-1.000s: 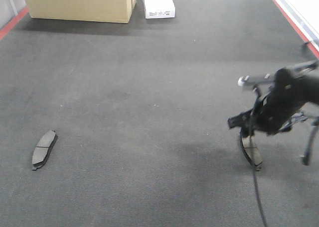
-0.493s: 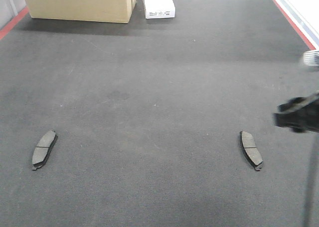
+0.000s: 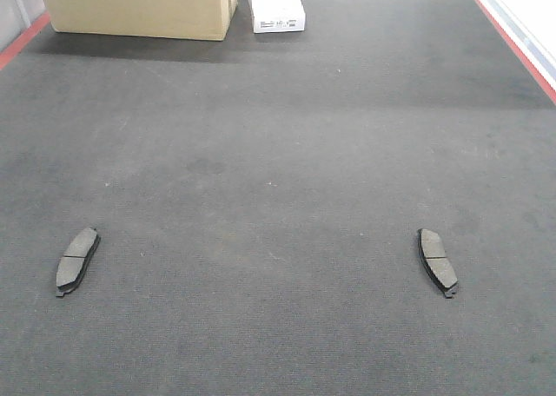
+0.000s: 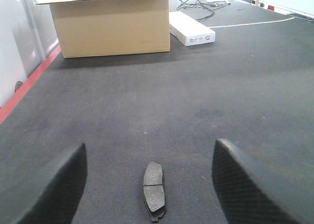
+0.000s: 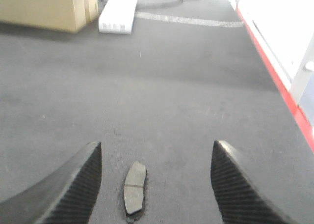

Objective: Move and align brake pads A on conveyor
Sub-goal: 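Raise the open right gripper away from the placed pad, then back the base away from the conveyor and turn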

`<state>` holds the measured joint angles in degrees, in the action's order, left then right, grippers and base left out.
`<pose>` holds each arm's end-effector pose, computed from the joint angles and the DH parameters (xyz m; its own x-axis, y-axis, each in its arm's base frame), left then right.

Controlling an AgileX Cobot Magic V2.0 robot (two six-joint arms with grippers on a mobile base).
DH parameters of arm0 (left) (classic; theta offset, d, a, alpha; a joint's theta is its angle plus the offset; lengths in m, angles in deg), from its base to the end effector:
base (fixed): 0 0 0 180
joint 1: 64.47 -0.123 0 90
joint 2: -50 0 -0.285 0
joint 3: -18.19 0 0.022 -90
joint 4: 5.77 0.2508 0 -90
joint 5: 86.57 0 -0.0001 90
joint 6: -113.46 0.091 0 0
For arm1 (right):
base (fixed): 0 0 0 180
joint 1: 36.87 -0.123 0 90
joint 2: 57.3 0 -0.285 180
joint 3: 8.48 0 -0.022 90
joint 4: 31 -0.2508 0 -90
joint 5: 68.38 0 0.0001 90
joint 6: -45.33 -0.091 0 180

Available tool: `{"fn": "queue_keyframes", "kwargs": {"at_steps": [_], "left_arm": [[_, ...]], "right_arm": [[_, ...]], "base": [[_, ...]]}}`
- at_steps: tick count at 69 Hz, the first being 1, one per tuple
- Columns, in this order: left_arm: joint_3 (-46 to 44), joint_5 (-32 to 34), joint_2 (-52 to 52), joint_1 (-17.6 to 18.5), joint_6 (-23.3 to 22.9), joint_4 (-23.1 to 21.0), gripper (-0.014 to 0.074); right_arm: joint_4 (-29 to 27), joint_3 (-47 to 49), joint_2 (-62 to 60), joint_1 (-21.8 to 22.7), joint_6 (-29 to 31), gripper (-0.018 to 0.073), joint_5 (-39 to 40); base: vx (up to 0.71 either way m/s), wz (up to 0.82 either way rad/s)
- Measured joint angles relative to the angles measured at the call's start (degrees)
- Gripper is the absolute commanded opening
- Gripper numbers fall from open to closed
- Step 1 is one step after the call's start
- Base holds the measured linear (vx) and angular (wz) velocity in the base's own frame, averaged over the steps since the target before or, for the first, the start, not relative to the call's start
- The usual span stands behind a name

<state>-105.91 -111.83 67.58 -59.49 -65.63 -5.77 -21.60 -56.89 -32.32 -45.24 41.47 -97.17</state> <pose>0.0522 -0.0046 0.2876 -0.1500 0.0290 -0.9883 0.0892 0.9959 0.0157 0.0648 0.0023 0.3174 -0.1974 -0.1063 -0.9746 -0.0843 0.9923 -0.0911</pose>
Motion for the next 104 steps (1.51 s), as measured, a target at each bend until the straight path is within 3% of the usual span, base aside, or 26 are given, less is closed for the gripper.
{"fn": "queue_keyframes", "kwargs": {"at_steps": [15,104], "left_arm": [[0.0,0.0,0.0,0.0,0.0,0.0,0.0524],[0.0,0.0,0.0,0.09,0.0,0.0,0.0524]], "right_arm": [[0.34,-1.43,-4.45,0.0,0.0,0.0473,2.98],[0.34,-1.62,-4.52,0.0,0.0,0.0473,2.92]], "base": [[0.0,0.0],[-0.07,-0.01]]}}
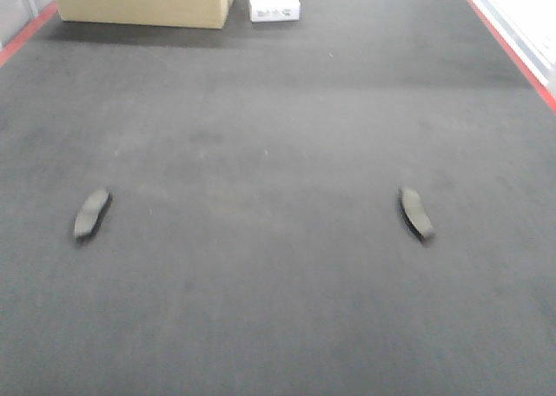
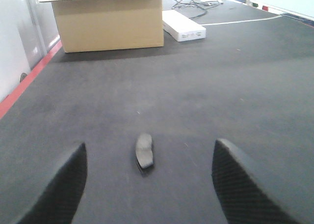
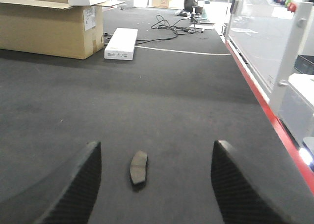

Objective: Move and align brake pads A on conveyor
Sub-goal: 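Back the base away from the conveyor and turn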

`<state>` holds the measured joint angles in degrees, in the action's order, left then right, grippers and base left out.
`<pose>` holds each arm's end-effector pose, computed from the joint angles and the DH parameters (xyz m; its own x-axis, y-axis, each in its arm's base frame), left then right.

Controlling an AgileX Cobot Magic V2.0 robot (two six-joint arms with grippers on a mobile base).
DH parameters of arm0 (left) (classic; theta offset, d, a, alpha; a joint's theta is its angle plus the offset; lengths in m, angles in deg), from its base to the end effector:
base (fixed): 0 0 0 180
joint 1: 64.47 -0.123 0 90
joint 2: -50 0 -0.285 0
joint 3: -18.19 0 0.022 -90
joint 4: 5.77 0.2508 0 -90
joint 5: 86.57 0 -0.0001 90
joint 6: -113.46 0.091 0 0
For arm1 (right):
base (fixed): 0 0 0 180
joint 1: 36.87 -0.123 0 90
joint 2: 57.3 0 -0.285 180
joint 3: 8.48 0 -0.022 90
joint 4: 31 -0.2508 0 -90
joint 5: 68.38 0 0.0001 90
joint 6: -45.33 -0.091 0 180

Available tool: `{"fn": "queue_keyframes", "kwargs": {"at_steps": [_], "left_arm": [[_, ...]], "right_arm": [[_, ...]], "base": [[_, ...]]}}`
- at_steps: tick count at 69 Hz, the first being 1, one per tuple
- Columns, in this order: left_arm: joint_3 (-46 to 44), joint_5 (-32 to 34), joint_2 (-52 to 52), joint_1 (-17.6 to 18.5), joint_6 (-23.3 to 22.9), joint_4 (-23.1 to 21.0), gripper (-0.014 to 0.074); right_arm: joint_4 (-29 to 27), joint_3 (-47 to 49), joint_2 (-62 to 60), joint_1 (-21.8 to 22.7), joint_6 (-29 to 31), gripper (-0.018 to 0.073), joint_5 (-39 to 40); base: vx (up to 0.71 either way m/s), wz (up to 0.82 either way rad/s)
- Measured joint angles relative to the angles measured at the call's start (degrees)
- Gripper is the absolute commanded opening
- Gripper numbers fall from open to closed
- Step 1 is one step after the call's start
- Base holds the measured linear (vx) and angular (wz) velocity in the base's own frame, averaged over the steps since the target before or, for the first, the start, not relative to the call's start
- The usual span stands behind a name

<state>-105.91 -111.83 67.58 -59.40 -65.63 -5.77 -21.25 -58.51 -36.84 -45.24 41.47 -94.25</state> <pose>0.0522 -0.0046 0.2876 -0.1499 0.0292 -0.9883 0.0908 0.9957 0.0157 0.0527 0.0009 0.3175 -0.0974 -0.1009 -0.9901 -0.0811 0.9923 -0.0932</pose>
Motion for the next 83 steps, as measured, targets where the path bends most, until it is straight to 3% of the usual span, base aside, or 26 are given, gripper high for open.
{"fn": "queue_keyframes", "kwargs": {"at_steps": [83], "left_arm": [[0.0,0.05,-0.12,0.1,0.0,0.0,0.0524]], "right_arm": [[0.0,0.0,-0.19,0.0,0.0,0.0473,-0.14]], "base": [[-0.39,-0.03]]}}
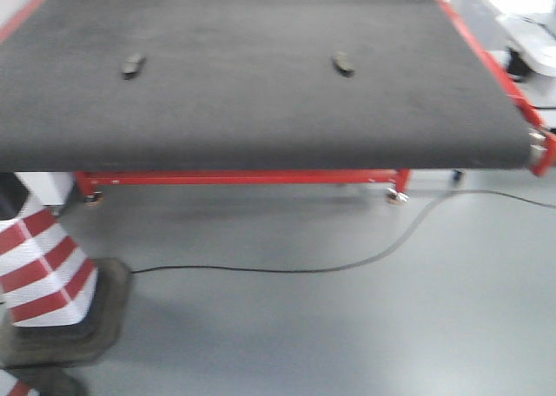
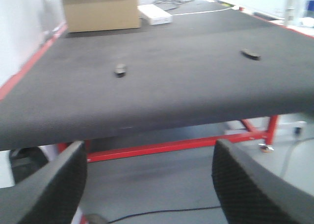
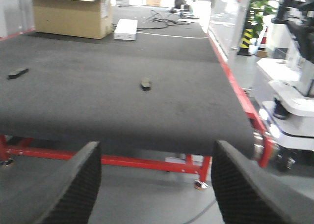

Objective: Move and align brake pads A on conveyor
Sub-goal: 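Back the base away from the conveyor and turn, then drive forward along the yellow floor line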

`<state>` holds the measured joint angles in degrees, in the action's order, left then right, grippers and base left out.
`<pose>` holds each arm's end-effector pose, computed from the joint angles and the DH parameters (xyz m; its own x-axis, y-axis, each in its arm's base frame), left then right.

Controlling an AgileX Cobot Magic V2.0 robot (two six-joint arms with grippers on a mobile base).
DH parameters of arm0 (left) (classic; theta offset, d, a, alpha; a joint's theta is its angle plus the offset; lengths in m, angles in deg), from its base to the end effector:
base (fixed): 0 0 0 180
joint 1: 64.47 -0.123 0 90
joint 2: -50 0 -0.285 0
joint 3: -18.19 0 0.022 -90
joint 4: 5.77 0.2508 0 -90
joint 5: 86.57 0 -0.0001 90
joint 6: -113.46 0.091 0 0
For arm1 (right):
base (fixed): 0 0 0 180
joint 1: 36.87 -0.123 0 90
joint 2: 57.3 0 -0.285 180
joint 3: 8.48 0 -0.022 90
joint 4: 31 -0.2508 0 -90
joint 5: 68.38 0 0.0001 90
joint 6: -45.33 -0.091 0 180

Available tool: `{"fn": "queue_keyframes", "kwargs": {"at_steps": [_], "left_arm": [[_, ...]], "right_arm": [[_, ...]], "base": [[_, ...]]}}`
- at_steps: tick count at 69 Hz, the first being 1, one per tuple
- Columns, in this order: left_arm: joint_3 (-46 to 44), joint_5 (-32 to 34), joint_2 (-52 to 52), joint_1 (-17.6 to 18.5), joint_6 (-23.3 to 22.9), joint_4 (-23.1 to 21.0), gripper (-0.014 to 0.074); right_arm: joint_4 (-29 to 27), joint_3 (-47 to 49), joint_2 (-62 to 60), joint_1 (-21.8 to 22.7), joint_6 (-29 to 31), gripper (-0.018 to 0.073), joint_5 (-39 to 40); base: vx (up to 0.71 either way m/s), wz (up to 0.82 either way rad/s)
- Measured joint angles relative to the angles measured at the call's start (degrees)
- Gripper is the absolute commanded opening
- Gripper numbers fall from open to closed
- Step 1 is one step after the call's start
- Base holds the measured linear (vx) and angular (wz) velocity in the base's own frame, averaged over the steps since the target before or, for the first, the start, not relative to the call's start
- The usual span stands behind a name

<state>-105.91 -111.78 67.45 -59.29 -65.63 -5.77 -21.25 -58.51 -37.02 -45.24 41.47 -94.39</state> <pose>0.0519 -0.0047 0.2878 -0.1468 0.0293 -0.9887 0.0926 0.9956 0.0157 0.0521 0.0008 0.3174 -0.0967 -0.1007 -0.9902 -0.0807 0.9924 -0.0930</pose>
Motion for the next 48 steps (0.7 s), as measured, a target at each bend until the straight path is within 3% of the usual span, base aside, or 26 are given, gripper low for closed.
{"fn": "queue_keyframes", "kwargs": {"at_steps": [48], "left_arm": [[0.0,-0.61,0.0,0.0,0.0,0.0,0.0524]], "right_arm": [[0.0,0.0,0.0,0.0,0.0,0.0473,0.0]], "base": [[-0.24,-0.89]]}}
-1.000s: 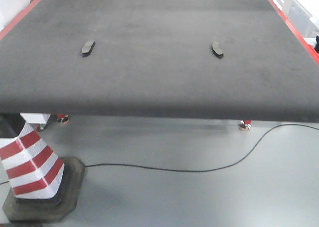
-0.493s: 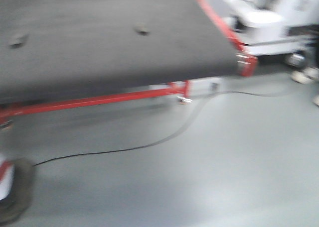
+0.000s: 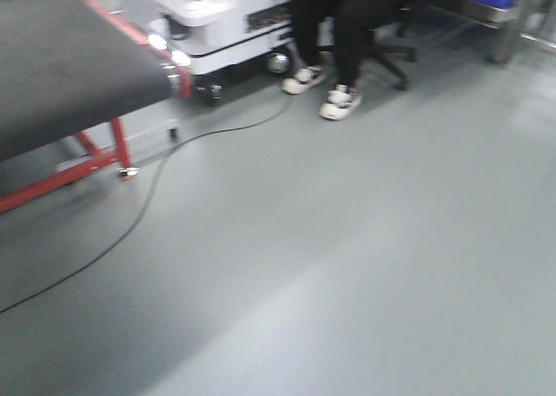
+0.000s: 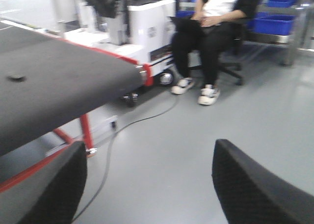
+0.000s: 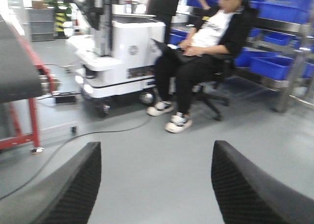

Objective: Move and align brake pads A on conveyor
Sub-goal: 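Drive forward along the yellow floor line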

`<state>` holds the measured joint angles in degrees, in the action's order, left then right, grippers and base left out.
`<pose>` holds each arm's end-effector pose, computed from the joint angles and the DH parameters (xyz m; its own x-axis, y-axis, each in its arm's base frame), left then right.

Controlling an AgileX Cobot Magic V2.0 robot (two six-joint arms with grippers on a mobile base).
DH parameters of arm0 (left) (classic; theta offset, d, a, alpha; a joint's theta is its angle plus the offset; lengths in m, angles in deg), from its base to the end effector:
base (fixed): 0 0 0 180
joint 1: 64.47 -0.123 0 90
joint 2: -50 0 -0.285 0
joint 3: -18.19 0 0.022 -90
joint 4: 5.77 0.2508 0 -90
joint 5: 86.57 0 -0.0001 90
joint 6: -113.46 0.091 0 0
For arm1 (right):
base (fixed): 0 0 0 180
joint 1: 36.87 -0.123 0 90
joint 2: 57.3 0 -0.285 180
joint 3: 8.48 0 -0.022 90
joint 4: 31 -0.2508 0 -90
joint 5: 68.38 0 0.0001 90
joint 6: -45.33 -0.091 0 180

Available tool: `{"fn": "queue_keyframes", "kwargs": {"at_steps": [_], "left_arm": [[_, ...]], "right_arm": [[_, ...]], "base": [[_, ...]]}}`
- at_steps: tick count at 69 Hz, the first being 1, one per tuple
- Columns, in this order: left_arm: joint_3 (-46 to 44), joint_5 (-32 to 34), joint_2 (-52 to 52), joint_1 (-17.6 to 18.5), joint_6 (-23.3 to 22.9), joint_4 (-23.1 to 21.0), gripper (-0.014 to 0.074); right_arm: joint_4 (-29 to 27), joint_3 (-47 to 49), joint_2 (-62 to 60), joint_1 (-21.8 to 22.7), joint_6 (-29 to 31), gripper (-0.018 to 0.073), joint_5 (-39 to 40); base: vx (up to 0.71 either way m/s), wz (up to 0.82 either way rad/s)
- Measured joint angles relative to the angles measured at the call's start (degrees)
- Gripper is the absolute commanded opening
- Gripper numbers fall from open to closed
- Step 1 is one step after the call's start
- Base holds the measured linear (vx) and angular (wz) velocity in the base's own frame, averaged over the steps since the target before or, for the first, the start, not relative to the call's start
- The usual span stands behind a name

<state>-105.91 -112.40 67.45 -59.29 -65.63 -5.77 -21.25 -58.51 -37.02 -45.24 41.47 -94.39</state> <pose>0.0517 -0.0047 0.2868 -0.1574 0.0302 -0.9871 0.0928 0.9956 0.0157 0.0521 0.0008 0.3174 -0.0967 -0.1007 -0.9902 -0.0807 0.9924 -0.0930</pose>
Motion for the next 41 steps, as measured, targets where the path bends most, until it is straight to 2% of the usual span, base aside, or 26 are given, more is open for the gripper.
{"fn": "queue_keyframes", "kwargs": {"at_steps": [41], "left_arm": [[0.0,-0.05,0.0,0.0,0.0,0.0,0.0524]], "right_arm": [[0.0,0.0,0.0,0.0,0.0,0.0473,0.0]], "base": [[-0.17,-0.83]]}}
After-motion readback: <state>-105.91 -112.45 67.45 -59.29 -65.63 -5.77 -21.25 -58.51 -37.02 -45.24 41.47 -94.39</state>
